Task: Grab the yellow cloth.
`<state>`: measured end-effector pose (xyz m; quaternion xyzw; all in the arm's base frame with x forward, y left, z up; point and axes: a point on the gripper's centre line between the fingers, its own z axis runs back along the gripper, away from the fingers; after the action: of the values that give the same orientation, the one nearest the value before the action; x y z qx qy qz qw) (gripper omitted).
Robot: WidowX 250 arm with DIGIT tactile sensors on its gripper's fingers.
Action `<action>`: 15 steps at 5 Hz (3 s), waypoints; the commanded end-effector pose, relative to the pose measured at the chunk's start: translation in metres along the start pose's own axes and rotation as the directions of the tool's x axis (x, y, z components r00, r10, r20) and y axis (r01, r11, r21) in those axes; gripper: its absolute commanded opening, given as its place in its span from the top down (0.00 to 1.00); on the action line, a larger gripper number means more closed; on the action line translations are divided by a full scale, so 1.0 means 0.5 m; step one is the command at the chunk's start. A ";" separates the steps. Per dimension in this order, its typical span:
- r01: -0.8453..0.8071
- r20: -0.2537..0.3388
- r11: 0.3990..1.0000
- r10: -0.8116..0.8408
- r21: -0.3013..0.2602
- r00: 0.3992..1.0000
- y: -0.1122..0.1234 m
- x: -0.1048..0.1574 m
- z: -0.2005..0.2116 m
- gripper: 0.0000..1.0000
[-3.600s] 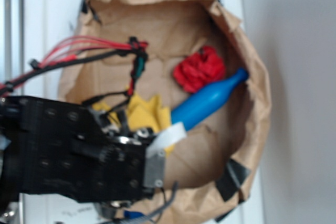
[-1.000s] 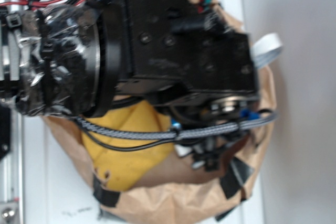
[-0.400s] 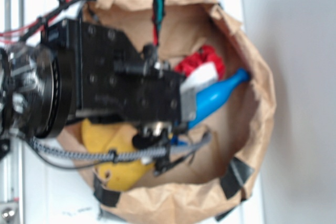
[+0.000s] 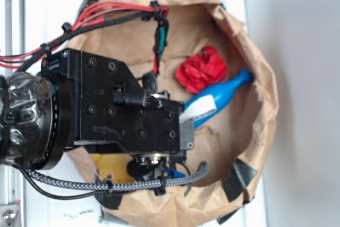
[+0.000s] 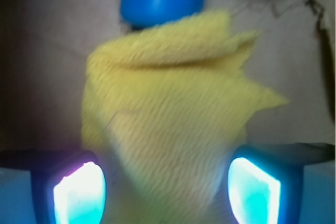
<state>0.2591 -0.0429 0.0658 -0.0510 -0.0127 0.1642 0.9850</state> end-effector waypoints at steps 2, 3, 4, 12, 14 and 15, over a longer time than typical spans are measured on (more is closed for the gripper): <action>0.035 0.066 0.999 -0.036 0.021 0.997 -0.021 -0.008 -0.006 0.00; 0.039 0.066 0.997 -0.043 0.068 0.997 -0.021 -0.009 -0.033 0.00; 0.031 0.057 0.996 -0.036 0.085 0.998 -0.018 -0.008 -0.040 0.00; -0.104 0.148 0.990 0.117 -0.091 0.982 0.029 0.043 0.149 1.00; -0.151 0.173 0.985 0.163 -0.082 0.971 0.090 0.028 0.258 1.00; -0.127 0.184 0.983 0.150 -0.132 0.971 0.123 0.010 0.299 1.00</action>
<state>0.2425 0.0183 0.1915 -0.0957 -0.0731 0.2385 0.9636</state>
